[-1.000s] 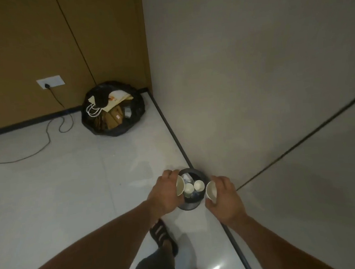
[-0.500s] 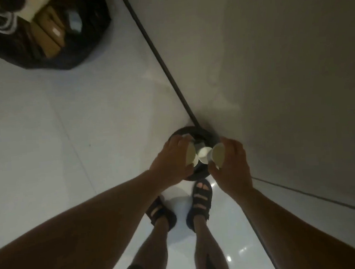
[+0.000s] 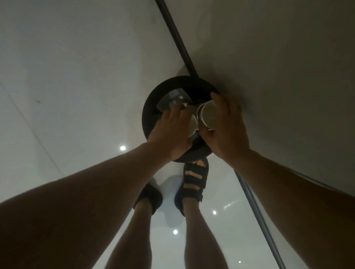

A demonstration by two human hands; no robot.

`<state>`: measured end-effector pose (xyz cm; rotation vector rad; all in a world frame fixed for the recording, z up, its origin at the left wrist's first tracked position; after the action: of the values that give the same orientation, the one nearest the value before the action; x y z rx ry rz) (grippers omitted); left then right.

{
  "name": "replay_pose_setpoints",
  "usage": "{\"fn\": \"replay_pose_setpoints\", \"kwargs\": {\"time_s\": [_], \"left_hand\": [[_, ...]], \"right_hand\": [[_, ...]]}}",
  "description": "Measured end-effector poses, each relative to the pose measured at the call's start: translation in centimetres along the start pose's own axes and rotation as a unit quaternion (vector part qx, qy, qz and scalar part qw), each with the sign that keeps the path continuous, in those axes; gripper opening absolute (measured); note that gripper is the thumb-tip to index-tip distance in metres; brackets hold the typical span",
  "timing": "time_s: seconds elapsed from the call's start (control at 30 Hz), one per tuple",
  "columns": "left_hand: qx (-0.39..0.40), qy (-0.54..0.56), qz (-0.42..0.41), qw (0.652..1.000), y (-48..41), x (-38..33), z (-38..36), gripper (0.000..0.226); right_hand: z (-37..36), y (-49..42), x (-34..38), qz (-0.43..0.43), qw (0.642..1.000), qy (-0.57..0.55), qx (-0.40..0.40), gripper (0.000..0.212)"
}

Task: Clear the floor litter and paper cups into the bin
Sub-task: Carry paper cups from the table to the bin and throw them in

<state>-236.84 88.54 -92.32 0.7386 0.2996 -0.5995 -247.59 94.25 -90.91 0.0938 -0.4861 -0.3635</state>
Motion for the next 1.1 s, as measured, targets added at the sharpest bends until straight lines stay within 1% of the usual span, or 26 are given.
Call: {"fn": "replay_pose_setpoints", "kwargs": {"time_s": [0.07, 0.17, 0.27, 0.33, 0.43, 0.57, 0.67, 0.8, 0.93, 1.03, 1.1], "left_hand": [[-0.034, -0.041, -0.024, 0.998, -0.2, -0.3, -0.3, 0.075], [-0.065, -0.097, -0.054, 0.992, 0.7, -0.3, -1.6, 0.082], [-0.045, -0.128, -0.022, 0.990, 1.7, 1.8, -3.6, 0.097], [-0.020, -0.122, -0.009, 0.992, 1.9, 2.9, -4.5, 0.101], [-0.013, -0.122, -0.023, 0.992, 2.2, 2.4, -3.7, 0.104], [-0.031, -0.110, -0.004, 0.993, 2.9, 2.6, -0.1, 0.107], [-0.037, -0.111, 0.017, 0.993, 3.9, 3.1, 3.0, 0.108], [-0.063, -0.093, 0.050, 0.992, 6.8, 3.9, 8.6, 0.099], [-0.092, -0.090, 0.091, 0.988, 12.4, 4.9, 14.5, 0.096], [-0.114, -0.089, 0.129, 0.981, 18.2, 5.1, 18.7, 0.097], [-0.103, -0.079, 0.168, 0.977, 22.2, 5.4, 20.7, 0.097]], "right_hand": [[-0.7, 0.2, -0.2, 0.019, 1.000, 0.010, 0.000, 0.088], [-2.7, 1.1, -0.8, 0.030, 0.998, 0.034, 0.049, 0.102], [-4.1, 2.0, -1.4, 0.030, 0.993, 0.065, 0.091, 0.115], [-4.4, 2.1, -1.5, 0.022, 0.993, 0.067, 0.095, 0.118], [-3.9, 2.1, -1.2, 0.010, 0.994, 0.055, 0.095, 0.119], [-1.9, 2.1, 0.3, 0.017, 0.993, 0.056, 0.105, 0.118], [0.1, 1.7, 2.6, 0.034, 0.992, 0.056, 0.112, 0.112], [3.8, 1.3, 7.8, 0.079, 0.988, 0.073, 0.113, 0.103], [8.0, 2.1, 13.8, 0.131, 0.981, 0.075, 0.122, 0.093], [10.8, 4.0, 18.2, 0.149, 0.974, 0.071, 0.155, 0.091], [12.8, 5.4, 21.6, 0.169, 0.968, 0.069, 0.172, 0.089]]}}
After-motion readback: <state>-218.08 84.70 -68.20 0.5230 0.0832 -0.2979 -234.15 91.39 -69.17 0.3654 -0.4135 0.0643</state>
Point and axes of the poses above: each hand's wrist, its own y-axis away from the middle knuckle, its own z-axis out of the back of the hand, x = y × z, the point moved 9 cm from there along -y, towards the middle knuckle, and after that the axes turned 8 degrees about z, right-handed, at the moved point
